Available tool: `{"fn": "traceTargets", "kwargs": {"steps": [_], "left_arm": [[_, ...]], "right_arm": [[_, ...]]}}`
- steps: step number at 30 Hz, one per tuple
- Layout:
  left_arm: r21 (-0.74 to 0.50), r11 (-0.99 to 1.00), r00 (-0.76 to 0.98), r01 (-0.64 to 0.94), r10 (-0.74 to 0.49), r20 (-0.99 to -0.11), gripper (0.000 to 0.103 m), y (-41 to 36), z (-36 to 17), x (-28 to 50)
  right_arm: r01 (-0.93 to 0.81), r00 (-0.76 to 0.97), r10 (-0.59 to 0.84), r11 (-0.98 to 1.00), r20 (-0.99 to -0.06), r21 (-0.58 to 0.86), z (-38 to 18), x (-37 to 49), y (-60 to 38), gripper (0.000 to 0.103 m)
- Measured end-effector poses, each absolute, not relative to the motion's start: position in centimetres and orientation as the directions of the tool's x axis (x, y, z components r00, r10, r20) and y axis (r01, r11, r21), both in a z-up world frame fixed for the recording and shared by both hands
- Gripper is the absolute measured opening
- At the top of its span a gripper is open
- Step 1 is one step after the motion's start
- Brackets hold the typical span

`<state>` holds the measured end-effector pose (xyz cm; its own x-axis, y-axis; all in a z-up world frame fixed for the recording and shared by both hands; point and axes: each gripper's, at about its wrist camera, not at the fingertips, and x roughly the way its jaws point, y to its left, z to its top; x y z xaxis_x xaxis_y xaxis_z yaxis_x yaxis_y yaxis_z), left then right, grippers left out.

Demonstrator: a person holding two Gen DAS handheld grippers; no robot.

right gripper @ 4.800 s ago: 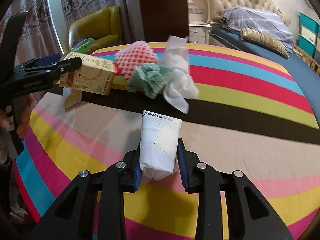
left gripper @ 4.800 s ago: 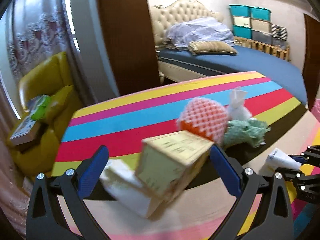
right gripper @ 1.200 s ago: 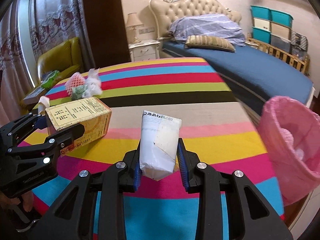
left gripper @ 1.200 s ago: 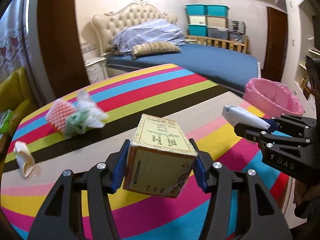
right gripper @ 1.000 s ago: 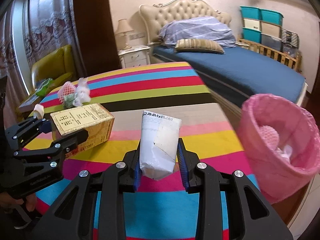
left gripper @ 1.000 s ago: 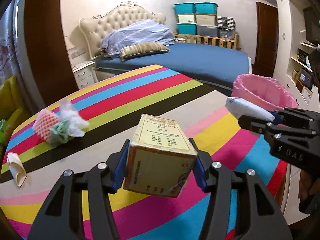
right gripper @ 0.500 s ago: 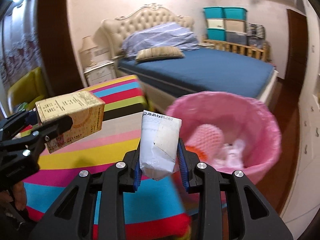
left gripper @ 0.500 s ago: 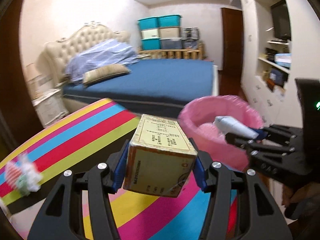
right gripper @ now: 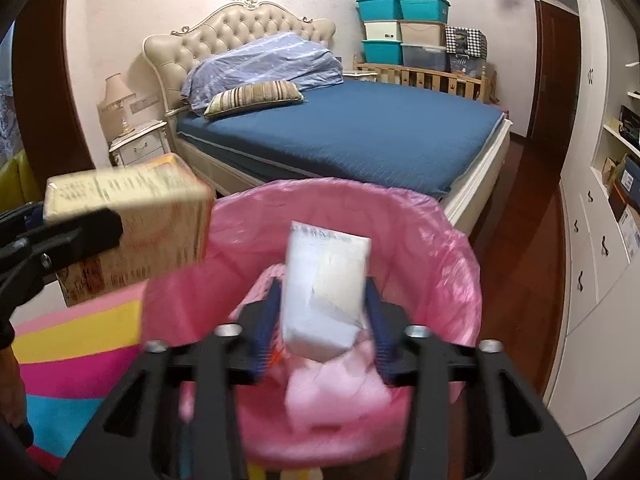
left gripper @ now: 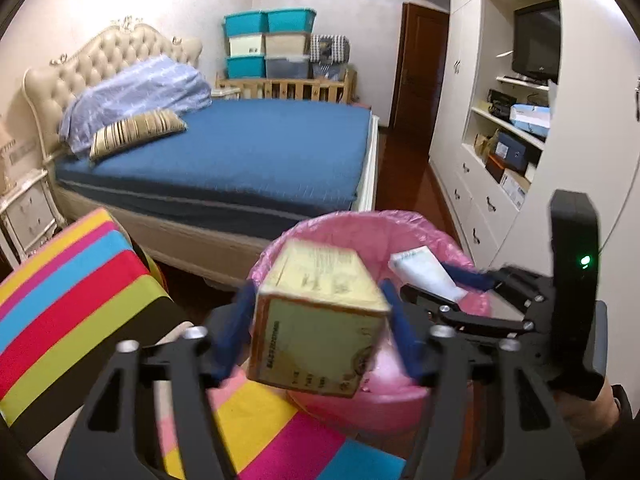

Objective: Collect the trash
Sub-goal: 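Open both tools to drop the box and packet into the bin, then move both open tools back to the remaining trash on the table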

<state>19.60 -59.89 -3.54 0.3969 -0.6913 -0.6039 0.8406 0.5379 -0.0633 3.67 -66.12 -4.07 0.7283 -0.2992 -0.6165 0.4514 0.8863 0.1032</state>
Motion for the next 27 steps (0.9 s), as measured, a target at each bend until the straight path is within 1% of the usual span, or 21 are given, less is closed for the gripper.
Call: {"fn": "traceTargets", "kwargs": {"steps": [1, 2, 4, 5, 7, 12, 14, 18, 23, 27], "left_arm": [[-0.069, 0.547, 0.402, 0.835, -0.689, -0.602, 0.080, -59.8, -3.8, 19.9], [-0.067, 0.558, 0.414, 0.827, -0.686, -0.598, 0.081, -59.5, -3.8, 20.0], [-0.045, 0.584, 0.447, 0.811, -0.666, -0.597, 0.089, -58.0, -4.1, 20.0], [-0.032, 0.594, 0.462, 0.804, -0.657, -0.596, 0.091, -57.2, -4.1, 20.0], [0.004, 0.614, 0.497, 0.789, -0.635, -0.592, 0.099, -54.9, -4.4, 19.4], [0.117, 0.640, 0.565, 0.759, -0.559, -0.607, 0.098, -48.9, -5.7, 17.2], [0.155, 0.658, 0.595, 0.737, -0.523, -0.610, 0.098, -46.2, -6.5, 16.4], [0.183, 0.695, 0.633, 0.695, -0.470, -0.615, 0.098, -41.6, -7.2, 15.8], [0.169, 0.759, 0.670, 0.629, -0.418, -0.614, 0.098, -35.3, -7.0, 16.1], [0.167, 0.834, 0.715, 0.527, -0.329, -0.617, 0.098, -28.9, -7.2, 16.3]], "right_arm": [[0.462, 0.726, -0.310, 0.881, -0.614, 0.102, -4.2, 3.6, -66.4, 0.069], [0.469, 0.724, -0.316, 0.877, -0.613, 0.103, -4.1, 3.5, -66.6, 0.069], [0.474, 0.734, -0.326, 0.874, -0.595, 0.105, -3.7, 2.6, -66.1, 0.069], [0.476, 0.737, -0.331, 0.874, -0.589, 0.104, -3.6, 2.2, -65.8, 0.069], [0.468, 0.747, -0.332, 0.878, -0.576, 0.102, -3.2, 1.2, -64.8, 0.069], [0.425, 0.771, -0.282, 0.896, -0.571, 0.132, -2.7, -0.5, -61.8, 0.069], [0.400, 0.776, -0.265, 0.908, -0.572, 0.122, -2.1, -0.1, -60.3, 0.069], [0.327, 0.796, -0.210, 0.938, -0.568, 0.112, -1.2, 0.9, -56.7, 0.069], [0.188, 0.812, -0.105, 0.978, -0.574, 0.087, -0.3, 4.1, -50.3, 0.069], [0.063, 0.802, -0.004, 0.995, -0.597, 0.078, -0.6, 7.0, -44.1, 0.069]]}}
